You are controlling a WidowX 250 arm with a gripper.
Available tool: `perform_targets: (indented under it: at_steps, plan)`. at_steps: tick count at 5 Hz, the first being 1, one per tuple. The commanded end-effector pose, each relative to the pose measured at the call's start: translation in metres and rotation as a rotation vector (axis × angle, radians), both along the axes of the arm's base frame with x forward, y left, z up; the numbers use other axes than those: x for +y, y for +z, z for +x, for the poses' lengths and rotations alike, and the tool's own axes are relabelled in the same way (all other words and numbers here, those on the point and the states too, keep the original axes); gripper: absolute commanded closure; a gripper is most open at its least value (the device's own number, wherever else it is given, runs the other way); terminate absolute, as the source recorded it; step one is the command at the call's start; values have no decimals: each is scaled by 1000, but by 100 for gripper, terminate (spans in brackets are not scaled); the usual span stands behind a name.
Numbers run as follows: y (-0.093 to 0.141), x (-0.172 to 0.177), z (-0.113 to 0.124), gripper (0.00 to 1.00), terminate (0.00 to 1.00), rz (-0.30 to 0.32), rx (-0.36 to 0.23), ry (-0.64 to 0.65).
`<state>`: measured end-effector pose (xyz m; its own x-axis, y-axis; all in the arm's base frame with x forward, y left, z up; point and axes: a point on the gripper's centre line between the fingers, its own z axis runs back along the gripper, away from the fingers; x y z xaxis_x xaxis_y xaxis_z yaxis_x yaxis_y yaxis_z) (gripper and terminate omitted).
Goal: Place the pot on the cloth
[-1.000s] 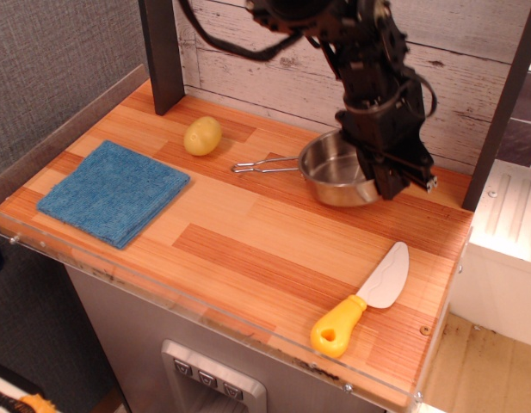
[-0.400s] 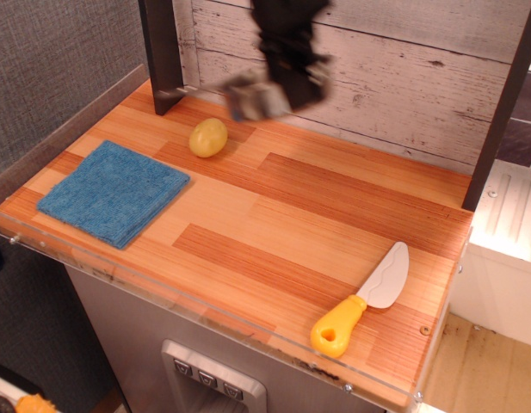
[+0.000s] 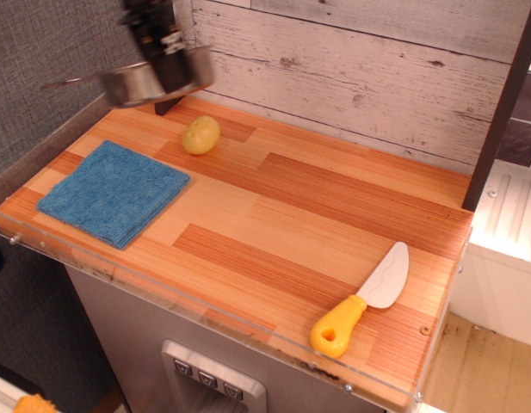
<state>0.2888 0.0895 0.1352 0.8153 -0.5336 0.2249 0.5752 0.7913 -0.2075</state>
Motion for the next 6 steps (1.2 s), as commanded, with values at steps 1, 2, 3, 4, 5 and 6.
perform_targets:
  at_steps: [1, 2, 3, 4, 5, 6]
  plan:
    - [-27, 48, -25, 100, 0, 95, -9, 13]
    - [-43, 55, -24, 100, 0, 122, 8, 3]
    - [-50, 58, -23, 100, 0, 135, 37, -10]
    - [-59, 56, -23, 100, 0, 132, 64, -19]
    - [-63, 48, -21, 100, 0, 136, 70, -41]
    - [-64, 46, -22, 0, 0, 146, 76, -42]
